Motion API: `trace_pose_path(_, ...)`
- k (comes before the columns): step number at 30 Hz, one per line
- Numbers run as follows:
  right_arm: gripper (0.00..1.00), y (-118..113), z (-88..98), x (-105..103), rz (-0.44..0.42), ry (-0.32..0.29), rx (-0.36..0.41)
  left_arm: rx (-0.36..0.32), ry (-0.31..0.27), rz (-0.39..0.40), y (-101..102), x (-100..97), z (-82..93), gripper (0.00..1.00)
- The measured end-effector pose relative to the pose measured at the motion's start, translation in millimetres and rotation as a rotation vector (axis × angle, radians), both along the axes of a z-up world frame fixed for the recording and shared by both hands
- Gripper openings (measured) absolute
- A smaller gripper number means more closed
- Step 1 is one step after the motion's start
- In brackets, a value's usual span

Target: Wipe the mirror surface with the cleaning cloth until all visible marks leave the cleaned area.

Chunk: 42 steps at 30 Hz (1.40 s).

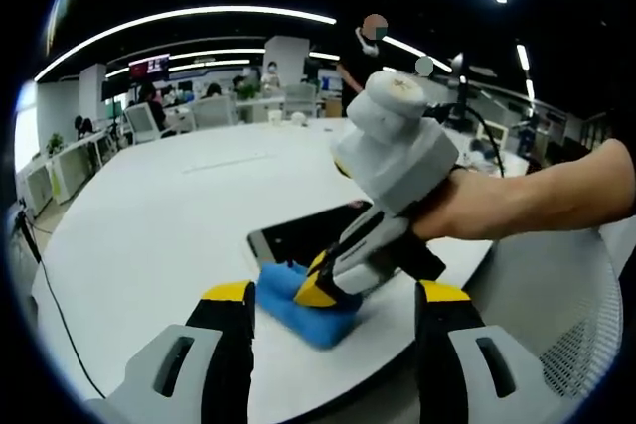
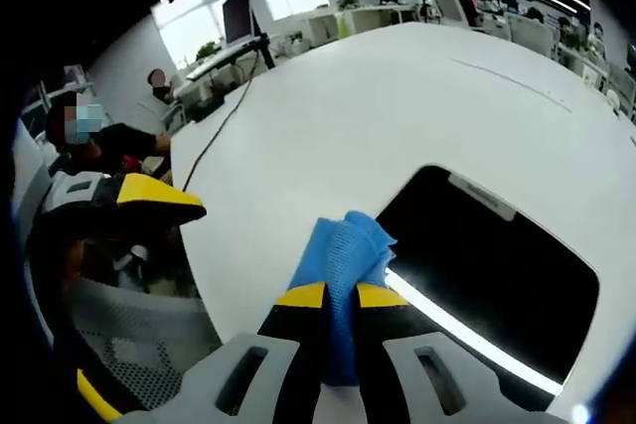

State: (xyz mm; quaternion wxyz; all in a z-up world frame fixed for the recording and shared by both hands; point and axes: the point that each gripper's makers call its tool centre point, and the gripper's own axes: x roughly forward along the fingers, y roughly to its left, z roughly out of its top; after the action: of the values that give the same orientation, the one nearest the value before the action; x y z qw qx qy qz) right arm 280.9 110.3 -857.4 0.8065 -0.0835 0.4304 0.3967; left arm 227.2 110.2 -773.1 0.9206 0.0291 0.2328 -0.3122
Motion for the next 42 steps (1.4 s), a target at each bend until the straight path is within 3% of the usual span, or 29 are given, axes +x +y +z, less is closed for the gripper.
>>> trace_pose_path(13, 0.04, -1.1, 0.4, 0.7, 0.012, 0.013, 0.003, -0.019, 0.002, -0.005, -2.3, -1.0, 0.7, 0.67)
trace_pose_path(42, 0.04, -6.3, 0.9, 36.4, -0.034, -0.024, -0.003, -0.013, 0.007, 0.009, 0.6, 0.4, -0.1, 0.67)
